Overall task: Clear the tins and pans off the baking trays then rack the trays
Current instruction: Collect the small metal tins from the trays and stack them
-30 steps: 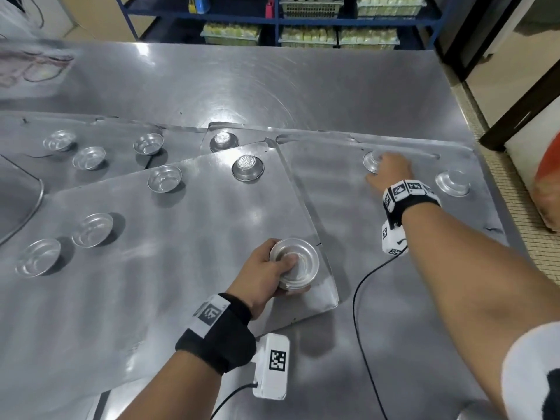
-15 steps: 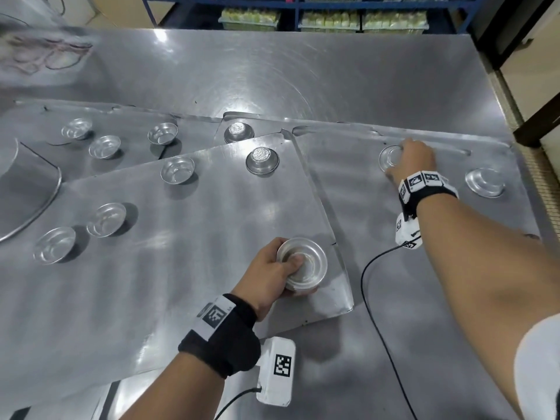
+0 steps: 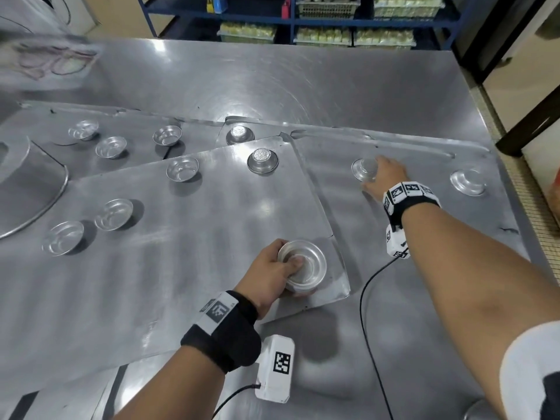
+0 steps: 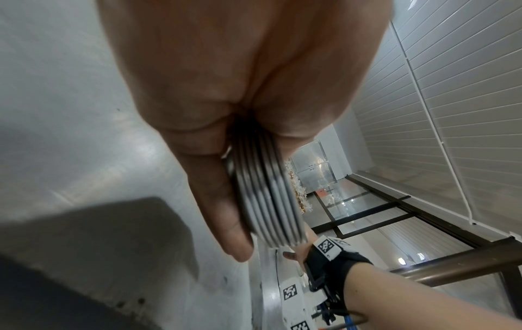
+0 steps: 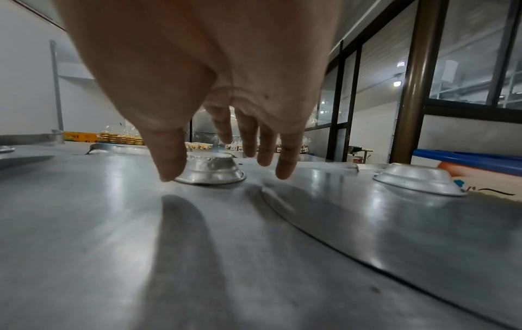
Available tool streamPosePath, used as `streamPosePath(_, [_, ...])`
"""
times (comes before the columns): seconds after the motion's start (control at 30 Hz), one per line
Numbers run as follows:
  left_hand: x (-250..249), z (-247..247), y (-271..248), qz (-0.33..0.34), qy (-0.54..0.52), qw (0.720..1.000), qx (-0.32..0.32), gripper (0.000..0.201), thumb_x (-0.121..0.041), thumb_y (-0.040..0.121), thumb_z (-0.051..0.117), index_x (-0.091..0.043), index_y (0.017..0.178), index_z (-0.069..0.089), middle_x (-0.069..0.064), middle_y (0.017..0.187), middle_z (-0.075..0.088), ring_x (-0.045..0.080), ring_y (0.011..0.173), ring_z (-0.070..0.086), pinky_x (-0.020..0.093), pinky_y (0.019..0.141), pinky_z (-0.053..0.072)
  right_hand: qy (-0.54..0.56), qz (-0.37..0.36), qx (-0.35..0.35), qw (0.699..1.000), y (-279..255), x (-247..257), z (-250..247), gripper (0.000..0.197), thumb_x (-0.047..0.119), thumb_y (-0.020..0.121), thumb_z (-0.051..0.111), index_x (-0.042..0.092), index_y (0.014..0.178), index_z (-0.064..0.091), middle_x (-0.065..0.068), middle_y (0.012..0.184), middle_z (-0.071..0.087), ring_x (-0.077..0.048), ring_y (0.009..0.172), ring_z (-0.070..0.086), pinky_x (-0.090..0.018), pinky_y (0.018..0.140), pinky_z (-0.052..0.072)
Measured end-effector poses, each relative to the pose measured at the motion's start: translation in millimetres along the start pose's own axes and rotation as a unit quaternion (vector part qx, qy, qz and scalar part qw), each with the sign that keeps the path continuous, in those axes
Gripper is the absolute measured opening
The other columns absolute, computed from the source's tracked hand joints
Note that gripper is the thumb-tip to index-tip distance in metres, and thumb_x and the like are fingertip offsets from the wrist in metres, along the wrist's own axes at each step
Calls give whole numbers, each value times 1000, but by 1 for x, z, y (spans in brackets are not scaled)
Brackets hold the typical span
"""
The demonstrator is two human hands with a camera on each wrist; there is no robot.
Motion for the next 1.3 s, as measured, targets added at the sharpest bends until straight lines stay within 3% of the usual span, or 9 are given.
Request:
streamPosePath(0.1, [4, -7, 1, 7, -1, 1000, -10, 17, -1, 98, 60, 0, 115, 58, 15, 97, 66, 35, 89, 65, 67, 83, 55, -23, 10, 10, 1000, 12, 13, 0, 51, 31, 78, 73, 7, 120, 56, -18, 122, 59, -39, 117, 53, -39, 97, 43])
streamPosePath(0.23, [6, -15, 2, 8, 6, 1000, -25, 16, -2, 98, 61, -3, 114, 60, 15, 98, 67, 36, 91, 66, 71, 86, 52, -41, 29, 28, 998, 20, 21, 3, 40, 37, 84, 67, 7, 108, 65, -17, 114, 63, -37, 111, 56, -37, 94, 40])
streamPosePath(0.33, [4, -18, 1, 10, 0, 1000, -28, 18, -1, 98, 60, -2, 115, 59, 15, 99, 66, 34, 90, 65, 70, 84, 53, -13, 48, 14, 999, 27, 21, 6, 56, 42, 73, 73, 5, 112, 60, -19, 114, 62, -39, 113, 54, -37, 86, 41])
streamPosePath(0.47, [1, -19, -2, 8, -6, 1000, -24, 20, 0, 99, 58, 0, 118, 57, 16, 100, 65, 33, 89, 65, 68, 81, 55, 26, 53, -4, 998, 18, 22, 1, 90, 36, 65, 88, 3, 134, 43, -21, 127, 57, -39, 122, 51, -42, 97, 46])
streamPosePath(0.63, [-1, -15, -6, 6, 0, 1000, -19, 19, 1, 99, 57, 0, 117, 57, 16, 102, 64, 33, 89, 65, 65, 81, 57, 48, 26, -8, 998, -4, 22, -12, 74, 24, 61, 91, 9, 122, 51, -17, 118, 62, -36, 111, 59, -39, 90, 51])
streamPosePath(0.73, [-3, -11, -9, 6, 8, 1000, -15, 15, 0, 98, 58, -4, 112, 60, 16, 102, 65, 33, 90, 65, 67, 82, 56, 77, -16, -39, 996, -26, 31, -25, 77, 23, 64, 90, 9, 129, 52, -16, 127, 58, -34, 119, 54, -39, 98, 46])
streamPosePath(0.87, [-6, -4, -15, 2, -1, 1000, -5, 13, -1, 98, 58, -9, 107, 61, 15, 101, 65, 30, 87, 66, 60, 81, 60, 98, -60, -77, 990, -64, 39, -38, 68, 31, 63, 90, 17, 121, 57, -11, 126, 49, -31, 112, 54, -37, 97, 46])
streamPosePath(1.1, [-10, 9, -26, -21, -29, 999, -4, 23, -3, 96, 59, 0, 120, 58, 19, 108, 63, 36, 91, 65, 41, 62, 63, 223, -88, -91, 967, -147, 50, -47, 68, 42, 59, 89, 28, 116, 54, 1, 118, 47, -21, 105, 57, -41, 95, 52])
streamPosePath(1.3, [-6, 16, -29, -42, -49, 998, -2, 30, -31, 97, 65, -6, 115, 64, 20, 113, 65, 39, 93, 66, 52, 75, 63, 396, -90, -146, 902, -224, 57, -55, 67, 35, 61, 92, 23, 117, 55, 7, 118, 52, -9, 107, 60, -28, 96, 53])
Point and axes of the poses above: each hand's wrist, its own y-axis towards the middle knuckle, its own z-axis out of the palm, x = y × z, the point moved 3 cm from there along y, towards the middle knuckle
